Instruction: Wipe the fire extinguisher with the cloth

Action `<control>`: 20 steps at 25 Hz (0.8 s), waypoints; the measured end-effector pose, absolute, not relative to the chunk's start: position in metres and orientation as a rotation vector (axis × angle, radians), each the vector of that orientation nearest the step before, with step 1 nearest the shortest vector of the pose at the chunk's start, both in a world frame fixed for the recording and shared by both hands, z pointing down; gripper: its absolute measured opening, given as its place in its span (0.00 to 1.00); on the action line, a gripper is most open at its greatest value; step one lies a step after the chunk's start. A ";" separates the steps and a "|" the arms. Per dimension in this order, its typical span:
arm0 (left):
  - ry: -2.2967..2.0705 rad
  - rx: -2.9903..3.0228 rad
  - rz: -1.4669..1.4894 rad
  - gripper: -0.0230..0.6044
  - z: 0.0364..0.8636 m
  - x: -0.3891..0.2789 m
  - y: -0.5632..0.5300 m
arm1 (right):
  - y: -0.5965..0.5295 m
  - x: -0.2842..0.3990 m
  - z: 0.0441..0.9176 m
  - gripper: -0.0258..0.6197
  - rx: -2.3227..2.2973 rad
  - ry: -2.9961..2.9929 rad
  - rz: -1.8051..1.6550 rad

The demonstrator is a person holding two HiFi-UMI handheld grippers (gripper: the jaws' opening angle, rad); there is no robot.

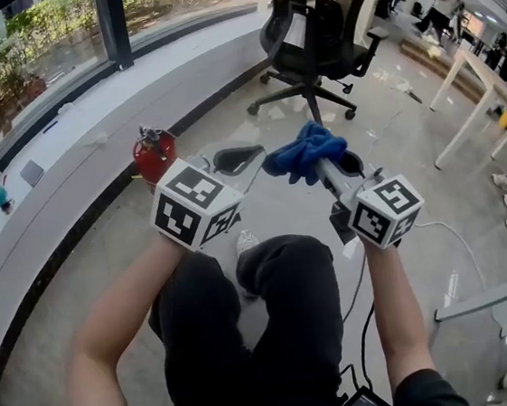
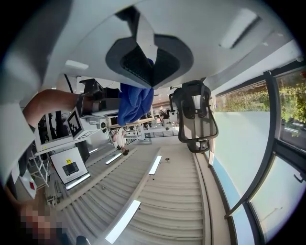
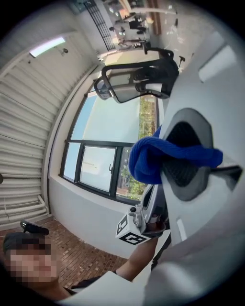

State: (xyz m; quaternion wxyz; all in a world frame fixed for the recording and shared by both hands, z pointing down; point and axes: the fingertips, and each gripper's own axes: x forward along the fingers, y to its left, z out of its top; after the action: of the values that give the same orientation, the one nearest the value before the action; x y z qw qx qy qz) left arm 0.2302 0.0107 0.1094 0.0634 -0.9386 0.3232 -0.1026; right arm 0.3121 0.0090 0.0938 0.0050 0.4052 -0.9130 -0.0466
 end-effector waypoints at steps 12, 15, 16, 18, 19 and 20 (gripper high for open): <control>0.736 -2.873 -0.275 0.05 0.107 0.310 0.049 | 0.063 0.395 0.093 0.10 1.561 -2.691 -0.129; 0.693 -2.886 -0.261 0.05 0.109 0.324 0.050 | 0.068 0.405 0.094 0.10 1.604 -2.682 -0.135; 0.684 -2.891 -0.252 0.05 0.108 0.328 0.050 | 0.068 0.407 0.094 0.10 1.613 -2.678 -0.133; 0.666 -2.901 -0.241 0.04 0.108 0.335 0.051 | 0.069 0.410 0.097 0.10 1.623 -2.668 -0.123; 0.653 -2.903 -0.239 0.05 0.109 0.339 0.053 | 0.071 0.411 0.098 0.10 1.627 -2.660 -0.119; 0.639 -2.902 -0.237 0.04 0.109 0.341 0.056 | 0.072 0.412 0.099 0.10 1.633 -2.653 -0.116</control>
State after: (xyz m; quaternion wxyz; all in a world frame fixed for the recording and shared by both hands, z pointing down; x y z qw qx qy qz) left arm 0.3411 0.0558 0.1086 0.0802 -0.9704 0.2135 -0.0793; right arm 0.4124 0.0721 0.0990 0.0121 0.5237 -0.8510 -0.0372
